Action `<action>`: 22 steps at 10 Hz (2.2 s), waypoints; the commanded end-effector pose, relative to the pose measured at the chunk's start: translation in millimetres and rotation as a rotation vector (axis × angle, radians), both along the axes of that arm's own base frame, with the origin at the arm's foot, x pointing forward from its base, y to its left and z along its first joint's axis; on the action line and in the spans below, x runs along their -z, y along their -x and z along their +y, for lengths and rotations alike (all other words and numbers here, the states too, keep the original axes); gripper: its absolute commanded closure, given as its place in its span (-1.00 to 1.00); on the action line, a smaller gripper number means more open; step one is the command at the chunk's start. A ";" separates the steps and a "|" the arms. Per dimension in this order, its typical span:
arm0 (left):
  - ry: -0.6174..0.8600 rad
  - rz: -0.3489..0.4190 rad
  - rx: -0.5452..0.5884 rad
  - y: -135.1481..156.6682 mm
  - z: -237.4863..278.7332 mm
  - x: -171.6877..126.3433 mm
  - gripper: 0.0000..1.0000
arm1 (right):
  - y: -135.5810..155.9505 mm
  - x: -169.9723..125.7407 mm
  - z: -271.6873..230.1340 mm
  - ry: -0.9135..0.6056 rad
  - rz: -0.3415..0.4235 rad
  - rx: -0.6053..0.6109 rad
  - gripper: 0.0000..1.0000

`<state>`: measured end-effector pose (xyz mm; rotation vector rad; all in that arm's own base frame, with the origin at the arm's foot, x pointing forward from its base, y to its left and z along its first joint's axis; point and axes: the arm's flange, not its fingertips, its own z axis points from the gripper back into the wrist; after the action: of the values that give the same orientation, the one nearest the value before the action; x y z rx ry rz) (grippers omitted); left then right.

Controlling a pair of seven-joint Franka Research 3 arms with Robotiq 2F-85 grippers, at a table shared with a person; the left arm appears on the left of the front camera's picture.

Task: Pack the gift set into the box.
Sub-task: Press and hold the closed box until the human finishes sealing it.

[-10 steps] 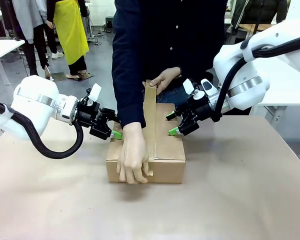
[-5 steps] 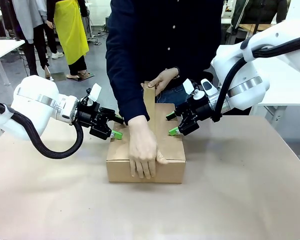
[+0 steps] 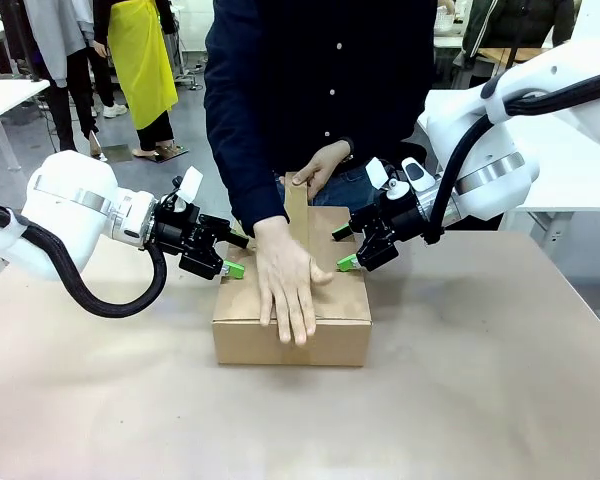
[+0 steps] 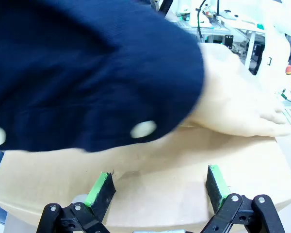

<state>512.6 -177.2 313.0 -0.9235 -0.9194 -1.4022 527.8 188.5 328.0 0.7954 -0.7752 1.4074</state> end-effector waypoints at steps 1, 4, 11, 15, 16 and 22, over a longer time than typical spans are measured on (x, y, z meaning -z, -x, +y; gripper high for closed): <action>0.002 0.005 0.000 1.1 1.2 1.2 -1.00 | 2.3 3.4 0.4 0.011 0.000 0.006 -1.00; 0.002 0.005 0.000 1.1 1.2 1.2 -1.00 | 2.3 3.4 0.4 0.011 0.000 0.006 -1.00; 0.002 0.005 0.000 1.1 1.2 1.2 -1.00 | 2.3 3.4 0.4 0.011 0.000 0.006 -1.00; 0.002 0.005 0.000 1.1 1.2 1.2 -1.00 | 2.3 3.4 0.4 0.011 0.000 0.006 -1.00; 0.002 0.005 0.000 1.1 1.2 1.2 -1.00 | 2.3 3.4 0.4 0.011 0.000 0.006 -1.00; 0.002 0.005 0.000 1.1 1.2 1.2 -1.00 | 2.3 3.4 0.4 0.011 0.000 0.006 -1.00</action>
<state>512.7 -177.4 313.6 -0.9255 -0.9206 -1.4029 527.7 188.6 327.9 0.7958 -0.7749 1.4075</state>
